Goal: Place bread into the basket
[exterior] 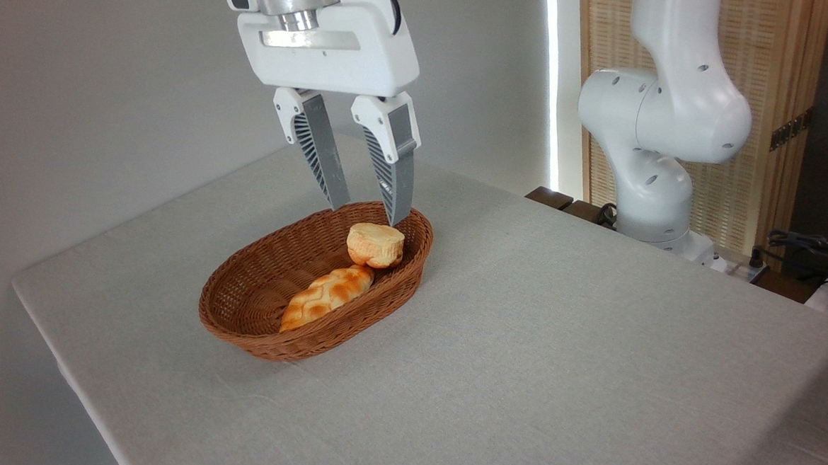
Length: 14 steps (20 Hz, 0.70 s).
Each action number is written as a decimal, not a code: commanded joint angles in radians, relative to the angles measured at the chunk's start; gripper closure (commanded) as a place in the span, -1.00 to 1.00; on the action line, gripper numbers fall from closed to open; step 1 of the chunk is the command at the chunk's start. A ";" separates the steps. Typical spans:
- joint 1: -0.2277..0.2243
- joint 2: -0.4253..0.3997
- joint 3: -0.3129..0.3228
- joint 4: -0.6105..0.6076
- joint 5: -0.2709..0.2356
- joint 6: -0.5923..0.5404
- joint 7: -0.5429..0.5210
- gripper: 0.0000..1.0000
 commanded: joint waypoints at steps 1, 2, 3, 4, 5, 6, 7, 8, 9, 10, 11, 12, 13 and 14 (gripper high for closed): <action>-0.009 0.018 0.021 0.045 -0.026 -0.049 0.061 -1.00; -0.009 0.020 0.023 0.046 -0.029 -0.051 0.075 -1.00; -0.006 0.021 0.024 0.046 -0.031 -0.051 0.078 -1.00; -0.006 0.027 0.023 0.048 -0.029 -0.049 0.078 -1.00; -0.006 0.027 0.023 0.046 -0.029 -0.049 0.077 -1.00; -0.006 0.027 0.023 0.049 -0.031 -0.051 0.077 -1.00; -0.009 0.030 0.020 0.060 -0.029 -0.051 0.075 -1.00; -0.008 0.038 0.021 0.071 -0.031 -0.052 0.075 -1.00; -0.007 0.043 0.023 0.074 -0.031 -0.059 0.075 -1.00; -0.009 0.053 0.021 0.081 -0.029 -0.069 0.077 -1.00; -0.009 0.072 0.023 0.107 -0.029 -0.085 0.077 -1.00; -0.009 0.099 0.021 0.144 -0.029 -0.115 0.077 -1.00; -0.009 0.127 0.018 0.184 -0.029 -0.150 0.077 -1.00; -0.009 0.138 0.017 0.199 -0.029 -0.167 0.075 -1.00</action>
